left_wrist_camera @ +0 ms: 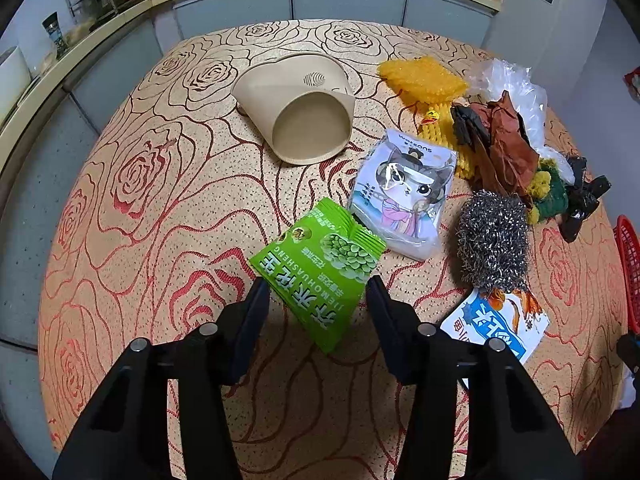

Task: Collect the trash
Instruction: 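Grasp the green snack bag with the left tool, then grasp the black plastic bag with the right tool while the left holds the green bag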

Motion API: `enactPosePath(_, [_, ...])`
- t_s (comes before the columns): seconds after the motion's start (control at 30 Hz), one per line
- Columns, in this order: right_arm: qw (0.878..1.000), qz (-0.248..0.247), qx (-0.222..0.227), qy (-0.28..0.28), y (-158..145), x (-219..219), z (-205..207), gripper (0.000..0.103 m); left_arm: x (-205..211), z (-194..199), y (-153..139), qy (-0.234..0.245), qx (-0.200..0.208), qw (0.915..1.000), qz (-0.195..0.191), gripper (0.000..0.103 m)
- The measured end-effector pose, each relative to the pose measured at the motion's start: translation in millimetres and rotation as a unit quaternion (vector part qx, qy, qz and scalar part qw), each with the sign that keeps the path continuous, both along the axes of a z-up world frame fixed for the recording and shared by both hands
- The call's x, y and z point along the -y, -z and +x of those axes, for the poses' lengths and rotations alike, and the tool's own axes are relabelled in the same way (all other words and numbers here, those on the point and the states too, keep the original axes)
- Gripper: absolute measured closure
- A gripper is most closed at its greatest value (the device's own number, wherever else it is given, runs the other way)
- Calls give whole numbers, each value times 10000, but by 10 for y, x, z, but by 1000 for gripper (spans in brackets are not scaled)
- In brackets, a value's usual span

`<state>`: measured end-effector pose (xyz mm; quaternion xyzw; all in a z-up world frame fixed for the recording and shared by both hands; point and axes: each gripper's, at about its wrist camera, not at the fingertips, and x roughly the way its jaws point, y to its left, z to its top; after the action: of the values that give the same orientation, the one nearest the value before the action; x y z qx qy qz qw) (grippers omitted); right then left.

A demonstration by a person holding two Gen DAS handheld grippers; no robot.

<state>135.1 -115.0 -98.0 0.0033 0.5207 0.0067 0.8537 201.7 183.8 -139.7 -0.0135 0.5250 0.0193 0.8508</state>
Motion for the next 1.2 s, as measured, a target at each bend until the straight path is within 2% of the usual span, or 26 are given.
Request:
enactPosePath(0.23, [9998,-107,186,14,-71,-19,103,6,-21,-6,-42,39,141,9999,26,59])
enactPosePath(0.37, [9997,-93,223,5,-94,-14,176,10,-70,0,-12,-7,156,9999,-64,74])
enactPosePath(0.67, [9998,6,199,-3,-63,-46,278,24,-105,-41,-57,67,324,9994,-98,92])
enactPosePath(0.77, [9998,20,203,-26,-47,-85,303,26,-128,-99,-96,106,411,9990,-106,97])
enactPosePath(0.87, [9998,57,208,-26,-33,-108,334,30,-168,-160,-130,72,476,9987,-156,98])
enactPosePath(1.03, [9995,124,288,38,-49,-115,412,32,-214,-274,-222,43,597,9981,-161,98])
enactPosePath(1.2, [9991,222,338,145,-79,-80,537,34,-221,-340,-344,-1,733,9973,2,98])
